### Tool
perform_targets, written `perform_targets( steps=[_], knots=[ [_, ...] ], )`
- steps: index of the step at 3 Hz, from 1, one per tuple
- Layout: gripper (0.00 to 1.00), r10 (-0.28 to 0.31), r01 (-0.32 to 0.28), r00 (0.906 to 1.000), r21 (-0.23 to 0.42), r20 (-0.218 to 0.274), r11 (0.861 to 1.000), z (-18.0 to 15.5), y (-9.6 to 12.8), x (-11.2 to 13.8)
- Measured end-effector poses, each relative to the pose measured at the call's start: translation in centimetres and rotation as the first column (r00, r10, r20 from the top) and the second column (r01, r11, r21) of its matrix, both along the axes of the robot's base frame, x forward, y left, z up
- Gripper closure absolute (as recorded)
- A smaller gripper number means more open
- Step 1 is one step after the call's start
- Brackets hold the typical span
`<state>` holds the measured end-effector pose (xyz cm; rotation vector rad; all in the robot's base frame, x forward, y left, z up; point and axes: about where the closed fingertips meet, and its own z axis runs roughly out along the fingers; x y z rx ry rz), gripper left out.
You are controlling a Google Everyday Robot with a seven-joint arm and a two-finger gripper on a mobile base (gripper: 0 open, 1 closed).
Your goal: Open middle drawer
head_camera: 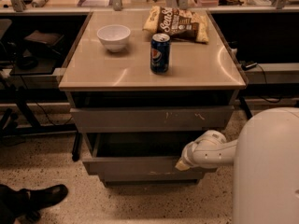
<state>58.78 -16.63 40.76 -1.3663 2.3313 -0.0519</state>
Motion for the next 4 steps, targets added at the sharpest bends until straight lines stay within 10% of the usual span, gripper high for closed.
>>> perform_targets(
  steps=[4],
  knots=[
    [1.0,0.031,-0.031,0.9994,0.013,0.017,0.999,1.2,-0.4,-3.1]
  ],
)
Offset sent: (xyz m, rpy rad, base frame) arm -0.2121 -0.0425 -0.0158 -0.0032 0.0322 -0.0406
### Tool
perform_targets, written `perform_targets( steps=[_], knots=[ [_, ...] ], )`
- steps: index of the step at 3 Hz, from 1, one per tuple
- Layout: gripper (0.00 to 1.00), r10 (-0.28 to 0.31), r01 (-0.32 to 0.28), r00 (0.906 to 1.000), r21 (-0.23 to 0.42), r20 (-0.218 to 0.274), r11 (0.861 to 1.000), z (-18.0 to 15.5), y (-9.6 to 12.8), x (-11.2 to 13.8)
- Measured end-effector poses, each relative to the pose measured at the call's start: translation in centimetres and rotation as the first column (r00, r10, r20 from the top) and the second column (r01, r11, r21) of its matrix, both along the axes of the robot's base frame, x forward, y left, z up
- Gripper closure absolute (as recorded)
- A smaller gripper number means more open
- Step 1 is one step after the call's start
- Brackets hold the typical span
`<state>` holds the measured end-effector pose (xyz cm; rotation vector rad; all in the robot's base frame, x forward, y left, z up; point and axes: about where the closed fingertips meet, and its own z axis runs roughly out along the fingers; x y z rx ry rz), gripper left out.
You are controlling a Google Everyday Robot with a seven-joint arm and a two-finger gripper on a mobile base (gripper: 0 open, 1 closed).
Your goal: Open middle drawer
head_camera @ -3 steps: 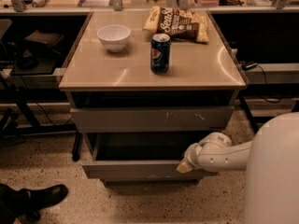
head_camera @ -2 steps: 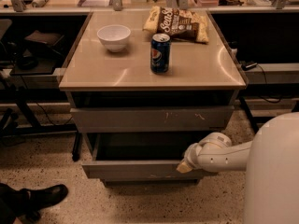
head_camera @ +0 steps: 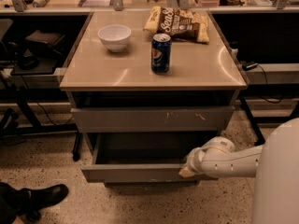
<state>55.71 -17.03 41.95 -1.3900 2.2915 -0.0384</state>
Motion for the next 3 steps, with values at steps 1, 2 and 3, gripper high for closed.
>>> perform_targets(
  steps=[1,2,3],
  knots=[
    [1.0,0.005,-0.005,1.0,0.009,0.0,1.0,-0.2,0.2,-0.2],
    [1.0,0.034,-0.034,0.9992,0.021,0.02,0.999,0.1,0.0,-1.1],
    [1.0,0.054,-0.055,0.9979,0.027,0.036,0.998,0.5,-0.8,-2.6]
  ],
)
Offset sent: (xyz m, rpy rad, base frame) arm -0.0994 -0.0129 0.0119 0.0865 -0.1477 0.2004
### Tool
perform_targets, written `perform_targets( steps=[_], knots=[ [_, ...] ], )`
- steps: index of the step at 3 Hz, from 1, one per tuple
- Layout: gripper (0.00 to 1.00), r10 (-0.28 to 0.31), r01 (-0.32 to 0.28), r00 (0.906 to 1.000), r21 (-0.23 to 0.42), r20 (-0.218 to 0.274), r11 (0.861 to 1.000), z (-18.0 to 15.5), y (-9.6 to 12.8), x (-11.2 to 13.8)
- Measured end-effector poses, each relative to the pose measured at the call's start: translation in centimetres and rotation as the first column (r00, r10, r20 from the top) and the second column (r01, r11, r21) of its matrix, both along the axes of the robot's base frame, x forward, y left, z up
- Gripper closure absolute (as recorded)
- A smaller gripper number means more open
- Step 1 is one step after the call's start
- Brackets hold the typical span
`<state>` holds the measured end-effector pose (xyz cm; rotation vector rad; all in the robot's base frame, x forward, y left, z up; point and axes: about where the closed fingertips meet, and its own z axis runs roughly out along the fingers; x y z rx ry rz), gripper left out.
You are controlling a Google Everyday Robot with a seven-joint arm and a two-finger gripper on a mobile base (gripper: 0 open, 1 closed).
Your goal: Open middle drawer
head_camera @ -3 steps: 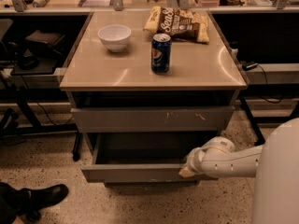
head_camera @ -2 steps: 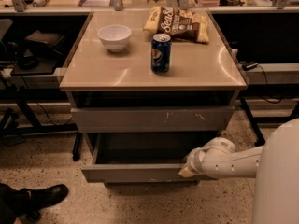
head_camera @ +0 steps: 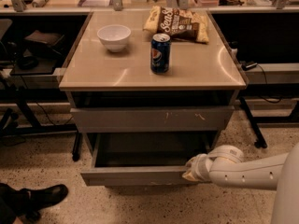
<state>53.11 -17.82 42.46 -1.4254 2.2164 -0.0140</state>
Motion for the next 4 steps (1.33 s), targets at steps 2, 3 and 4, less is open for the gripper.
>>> perform_targets(
  steps=[2,3,4],
  knots=[
    [1.0,-0.002,0.002,1.0,0.0,-0.003,1.0,0.0,0.0,0.0],
    [1.0,-0.007,0.007,1.0,0.003,0.004,1.0,0.3,-0.3,-0.3],
    [1.0,-0.006,0.006,1.0,0.01,0.007,1.0,0.7,0.0,-1.1]
  ],
)
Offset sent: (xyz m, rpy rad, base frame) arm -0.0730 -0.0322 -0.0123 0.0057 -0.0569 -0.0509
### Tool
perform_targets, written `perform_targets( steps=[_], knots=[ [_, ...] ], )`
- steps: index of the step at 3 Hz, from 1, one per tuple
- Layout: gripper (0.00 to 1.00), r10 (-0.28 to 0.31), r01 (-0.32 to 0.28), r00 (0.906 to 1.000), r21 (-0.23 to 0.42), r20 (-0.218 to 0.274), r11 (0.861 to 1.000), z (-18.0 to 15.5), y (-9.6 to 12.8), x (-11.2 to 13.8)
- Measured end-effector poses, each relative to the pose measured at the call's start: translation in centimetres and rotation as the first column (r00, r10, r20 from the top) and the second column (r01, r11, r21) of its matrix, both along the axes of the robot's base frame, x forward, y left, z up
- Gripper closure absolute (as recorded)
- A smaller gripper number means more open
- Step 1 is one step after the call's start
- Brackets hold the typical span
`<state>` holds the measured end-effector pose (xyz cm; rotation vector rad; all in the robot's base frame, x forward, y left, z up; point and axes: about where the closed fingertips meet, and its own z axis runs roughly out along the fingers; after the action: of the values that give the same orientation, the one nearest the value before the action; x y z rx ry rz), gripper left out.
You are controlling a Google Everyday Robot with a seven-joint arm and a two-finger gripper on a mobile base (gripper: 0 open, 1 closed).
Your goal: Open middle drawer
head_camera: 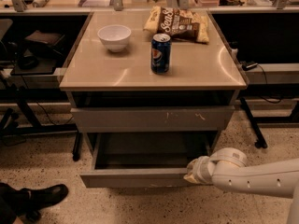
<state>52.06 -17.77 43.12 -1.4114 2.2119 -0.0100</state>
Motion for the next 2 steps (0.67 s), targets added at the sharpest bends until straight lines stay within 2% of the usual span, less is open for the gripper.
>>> perform_targets(
  steps=[1,2],
  knots=[
    [1.0,-0.001,0.001,1.0,0.007,-0.006,1.0,-0.2,0.3,0.0],
    [1.0,0.029,-0.029,0.9995,0.015,-0.01,0.999,-0.6,0.5,-1.1]
  ],
)
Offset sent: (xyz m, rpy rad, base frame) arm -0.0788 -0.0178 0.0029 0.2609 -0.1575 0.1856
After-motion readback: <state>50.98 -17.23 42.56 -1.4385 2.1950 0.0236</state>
